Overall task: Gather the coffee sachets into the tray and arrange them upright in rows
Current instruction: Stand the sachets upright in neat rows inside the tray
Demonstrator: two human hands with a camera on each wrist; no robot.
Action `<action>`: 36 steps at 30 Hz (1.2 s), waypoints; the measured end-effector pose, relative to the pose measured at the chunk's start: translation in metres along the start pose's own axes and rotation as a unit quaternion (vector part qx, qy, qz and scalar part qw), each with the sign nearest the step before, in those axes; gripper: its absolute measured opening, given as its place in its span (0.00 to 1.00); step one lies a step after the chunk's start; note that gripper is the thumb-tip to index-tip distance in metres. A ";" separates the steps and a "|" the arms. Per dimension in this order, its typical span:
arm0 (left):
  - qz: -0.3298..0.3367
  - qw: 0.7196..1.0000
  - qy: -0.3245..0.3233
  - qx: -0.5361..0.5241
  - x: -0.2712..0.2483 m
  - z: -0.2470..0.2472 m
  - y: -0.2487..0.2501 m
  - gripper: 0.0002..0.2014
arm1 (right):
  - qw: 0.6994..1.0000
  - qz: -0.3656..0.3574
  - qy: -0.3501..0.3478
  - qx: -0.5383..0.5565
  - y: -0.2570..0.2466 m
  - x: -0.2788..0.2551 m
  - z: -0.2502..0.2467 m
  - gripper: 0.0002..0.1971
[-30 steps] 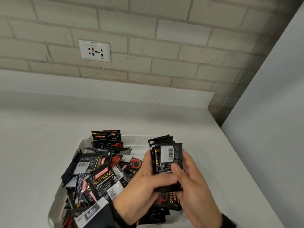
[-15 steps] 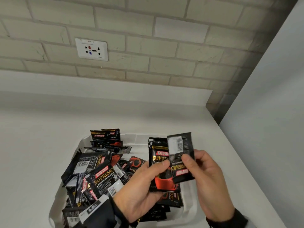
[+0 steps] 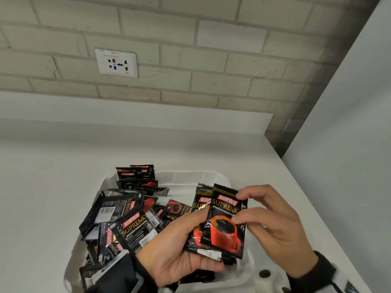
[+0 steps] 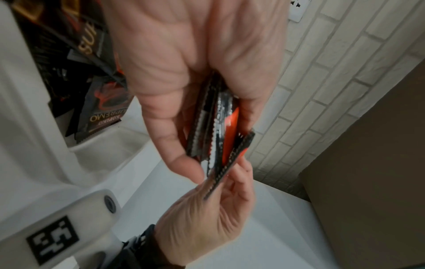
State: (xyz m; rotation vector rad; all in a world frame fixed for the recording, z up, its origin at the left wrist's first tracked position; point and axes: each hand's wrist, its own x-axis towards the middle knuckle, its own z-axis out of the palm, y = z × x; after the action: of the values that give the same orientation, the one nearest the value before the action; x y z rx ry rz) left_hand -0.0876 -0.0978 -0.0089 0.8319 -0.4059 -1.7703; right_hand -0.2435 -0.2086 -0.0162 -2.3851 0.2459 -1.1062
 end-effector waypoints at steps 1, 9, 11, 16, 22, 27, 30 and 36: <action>0.001 1.000 0.001 -0.008 0.000 -0.003 -0.001 0.19 | 1.000 0.002 -0.003 -0.001 0.002 0.000 0.001 0.10; -0.021 0.996 -0.016 -0.090 -0.001 -0.008 0.000 0.23 | 0.999 0.002 -0.049 0.001 0.001 -0.002 0.004 0.11; -0.018 0.996 -0.011 -0.086 -0.002 -0.008 0.000 0.20 | 0.999 0.000 -0.052 0.013 -0.001 -0.001 0.004 0.10; 0.025 0.998 0.020 -0.054 0.000 -0.011 0.000 0.20 | 0.995 0.043 -0.032 0.079 -0.003 -0.002 0.010 0.19; 0.102 0.990 0.089 -0.039 0.002 -0.008 0.001 0.15 | 0.964 0.131 -0.030 0.230 -0.005 -0.005 0.016 0.22; 0.154 0.979 0.132 0.011 0.005 -0.011 0.001 0.18 | 0.937 0.253 -0.025 0.238 -0.021 -0.002 0.024 0.17; 0.174 0.975 0.136 0.025 0.004 -0.007 0.000 0.13 | 0.913 0.317 -0.016 0.257 -0.027 0.003 0.030 0.15; 0.172 0.977 0.126 0.031 0.001 -0.005 -0.002 0.18 | 0.837 0.390 0.048 0.381 -0.026 0.007 0.031 0.29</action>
State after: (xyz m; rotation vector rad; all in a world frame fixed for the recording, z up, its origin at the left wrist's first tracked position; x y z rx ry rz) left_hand -0.0853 -0.0970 -0.0140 0.9550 -0.4113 -1.3212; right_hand -0.2163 -0.1772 -0.0149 -1.3014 0.6120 -0.7130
